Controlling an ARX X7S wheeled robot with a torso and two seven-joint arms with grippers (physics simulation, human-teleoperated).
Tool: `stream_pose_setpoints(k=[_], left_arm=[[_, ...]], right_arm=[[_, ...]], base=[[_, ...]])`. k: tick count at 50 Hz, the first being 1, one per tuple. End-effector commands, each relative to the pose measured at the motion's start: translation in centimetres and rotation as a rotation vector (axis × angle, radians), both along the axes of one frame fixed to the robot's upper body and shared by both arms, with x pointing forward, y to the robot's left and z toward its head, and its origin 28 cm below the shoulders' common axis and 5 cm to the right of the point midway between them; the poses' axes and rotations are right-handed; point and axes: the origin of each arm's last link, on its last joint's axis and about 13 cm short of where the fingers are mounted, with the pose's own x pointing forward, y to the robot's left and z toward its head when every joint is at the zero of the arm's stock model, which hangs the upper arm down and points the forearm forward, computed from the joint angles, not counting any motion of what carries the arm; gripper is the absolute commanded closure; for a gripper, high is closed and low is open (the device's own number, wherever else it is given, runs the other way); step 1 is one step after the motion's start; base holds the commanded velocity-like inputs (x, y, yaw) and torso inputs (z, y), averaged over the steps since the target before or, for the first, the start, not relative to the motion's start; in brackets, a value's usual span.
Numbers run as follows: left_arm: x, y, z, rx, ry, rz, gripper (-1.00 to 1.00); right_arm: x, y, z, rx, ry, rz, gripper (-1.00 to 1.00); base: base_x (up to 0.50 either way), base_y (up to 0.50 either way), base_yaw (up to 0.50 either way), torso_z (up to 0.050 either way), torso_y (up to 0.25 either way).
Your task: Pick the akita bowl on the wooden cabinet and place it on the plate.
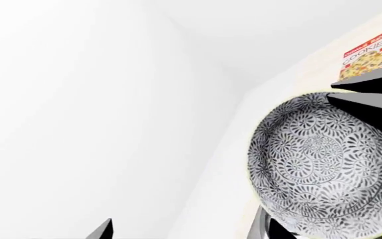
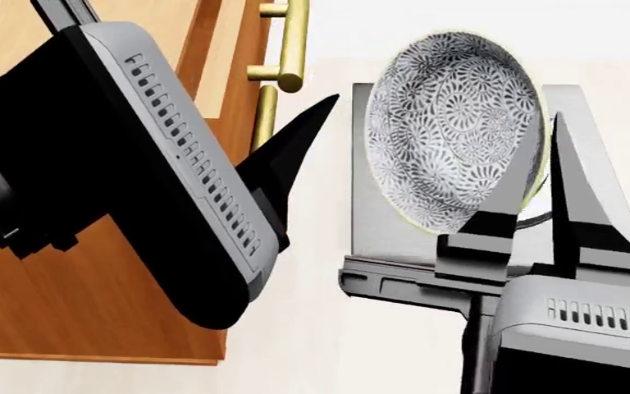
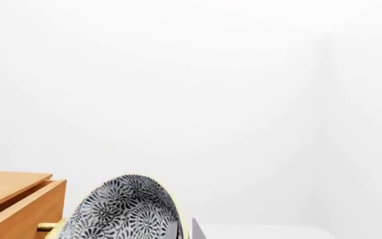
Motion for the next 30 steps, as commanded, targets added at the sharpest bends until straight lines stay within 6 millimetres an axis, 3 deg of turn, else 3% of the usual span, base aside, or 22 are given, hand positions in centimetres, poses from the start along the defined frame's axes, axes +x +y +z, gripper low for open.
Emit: stream_pose_setpoints(k=[1, 30], left_arm=[[0.1, 0.0, -0.1, -0.004, 0.002, 0.002, -1.00], [0.1, 0.0, -0.1, -0.009, 0.004, 0.003, -1.00]], right_arm=[[-0.4, -0.8, 0.3, 0.041, -0.040, -0.076, 1.00], [-1.9, -3.9, 0.5, 0.210, -0.086, -0.248, 1.00]], base=[[0.00, 0.00, 0.00, 0.000, 0.000], [0.00, 0.00, 0.00, 0.000, 0.000]])
